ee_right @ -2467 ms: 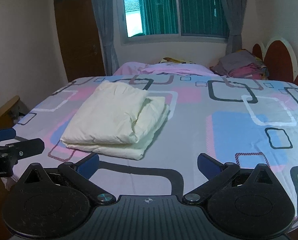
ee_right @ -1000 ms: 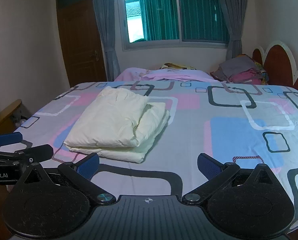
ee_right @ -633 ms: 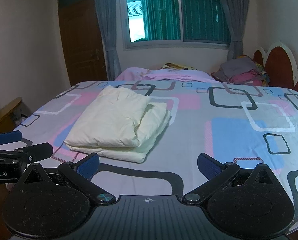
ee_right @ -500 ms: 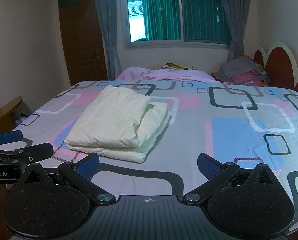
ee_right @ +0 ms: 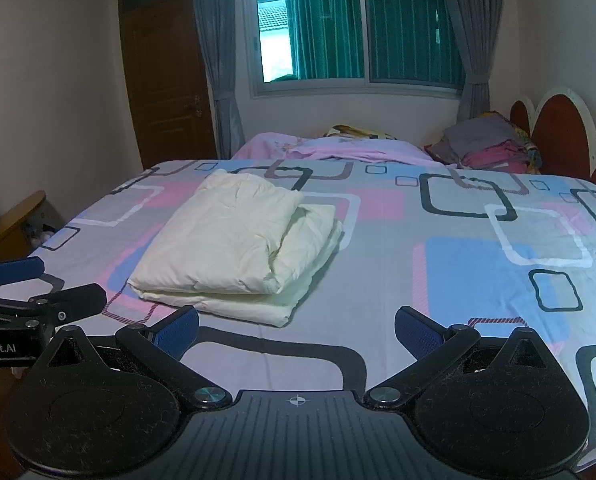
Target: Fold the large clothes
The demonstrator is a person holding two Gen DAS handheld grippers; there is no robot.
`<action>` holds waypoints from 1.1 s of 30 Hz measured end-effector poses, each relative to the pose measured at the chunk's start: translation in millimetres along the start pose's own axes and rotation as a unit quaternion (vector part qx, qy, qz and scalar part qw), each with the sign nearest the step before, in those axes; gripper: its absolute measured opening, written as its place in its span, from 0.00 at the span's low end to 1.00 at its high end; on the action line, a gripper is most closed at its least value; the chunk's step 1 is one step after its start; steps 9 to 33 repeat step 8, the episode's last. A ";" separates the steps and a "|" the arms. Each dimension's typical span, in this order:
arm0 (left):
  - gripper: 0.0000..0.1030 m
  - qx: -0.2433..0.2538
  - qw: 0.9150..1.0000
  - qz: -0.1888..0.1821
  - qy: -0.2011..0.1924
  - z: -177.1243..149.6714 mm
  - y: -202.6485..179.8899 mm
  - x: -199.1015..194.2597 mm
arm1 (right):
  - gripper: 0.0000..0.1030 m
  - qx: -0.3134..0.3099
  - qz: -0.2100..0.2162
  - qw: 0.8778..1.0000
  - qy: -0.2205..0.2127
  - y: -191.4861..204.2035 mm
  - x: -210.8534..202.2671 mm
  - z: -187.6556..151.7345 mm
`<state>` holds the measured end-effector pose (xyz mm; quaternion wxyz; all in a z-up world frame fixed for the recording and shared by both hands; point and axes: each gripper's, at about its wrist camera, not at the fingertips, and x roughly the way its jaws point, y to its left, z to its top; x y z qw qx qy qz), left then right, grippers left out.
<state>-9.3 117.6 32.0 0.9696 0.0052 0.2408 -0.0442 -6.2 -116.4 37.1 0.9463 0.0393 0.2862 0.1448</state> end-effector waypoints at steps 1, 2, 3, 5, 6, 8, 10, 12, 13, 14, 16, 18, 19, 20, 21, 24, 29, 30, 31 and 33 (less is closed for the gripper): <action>0.99 -0.001 1.000 0.000 -0.001 0.7 1.1 0.2 | 1.00 0.001 0.000 1.000 0.000 -0.1 0.2 0.1; 0.99 -0.002 1.000 0.001 -0.002 1.5 1.7 0.4 | 1.00 0.001 0.001 1.000 0.000 -1.4 0.7 0.4; 0.99 -0.002 1.000 0.003 -0.003 2.4 2.5 0.5 | 1.00 0.002 0.000 1.000 -0.001 -1.8 0.9 0.5; 1.00 -0.001 1.000 0.004 -0.004 3.9 3.4 0.6 | 1.00 0.001 0.001 1.000 -0.001 -2.0 1.2 1.1; 1.00 -0.001 1.000 0.004 -0.004 4.0 3.3 0.7 | 1.00 0.002 0.000 1.000 -0.001 -1.9 1.1 1.0; 1.00 0.000 1.000 0.003 -0.003 3.8 3.2 0.7 | 1.00 0.002 0.002 1.000 -0.002 -2.1 1.9 1.7; 1.00 0.000 1.000 0.003 -0.003 3.8 3.2 0.7 | 1.00 0.002 0.002 1.000 -0.002 -2.1 1.9 1.7; 1.00 0.000 1.000 0.003 -0.003 3.8 3.2 0.7 | 1.00 0.002 0.002 1.000 -0.002 -2.1 1.9 1.7; 1.00 0.000 1.000 0.003 -0.003 3.8 3.2 0.7 | 1.00 0.002 0.002 1.000 -0.002 -2.1 1.9 1.7; 1.00 0.000 1.000 0.003 -0.003 3.8 3.2 0.7 | 1.00 0.002 0.002 1.000 -0.002 -2.1 1.9 1.7; 1.00 0.000 1.000 0.003 -0.003 3.8 3.2 0.7 | 1.00 0.002 0.002 1.000 -0.002 -2.1 1.9 1.7; 1.00 0.000 1.000 0.003 -0.003 3.8 3.2 0.7 | 1.00 0.002 0.002 1.000 -0.002 -2.1 1.9 1.7; 1.00 0.000 1.000 0.003 -0.003 3.8 3.2 0.7 | 1.00 0.002 0.002 1.000 -0.002 -2.1 1.9 1.7; 1.00 0.000 1.000 0.003 -0.003 3.8 3.2 0.7 | 1.00 0.002 0.002 1.000 -0.002 -2.1 1.9 1.7; 1.00 0.000 1.000 0.003 -0.003 3.8 3.2 0.7 | 1.00 0.002 0.002 1.000 -0.002 -2.1 1.9 1.7; 1.00 0.000 1.000 0.003 -0.003 3.8 3.2 0.7 | 1.00 0.002 0.002 1.000 -0.002 -2.1 1.9 1.7; 1.00 0.000 1.000 0.003 -0.003 3.8 3.2 0.7 | 1.00 0.002 0.002 1.000 -0.002 -2.1 1.9 1.7; 1.00 0.000 1.000 0.003 -0.003 3.8 3.2 0.7 | 1.00 0.002 0.002 1.000 -0.002 -2.1 1.9 1.7; 1.00 0.000 1.000 0.003 -0.003 3.8 3.2 0.7 | 1.00 0.002 0.002 1.000 -0.002 -2.1 1.9 1.7; 1.00 0.000 1.000 0.003 -0.003 3.8 3.2 0.7 | 1.00 0.002 0.002 1.000 -0.002 -2.1 1.9 1.7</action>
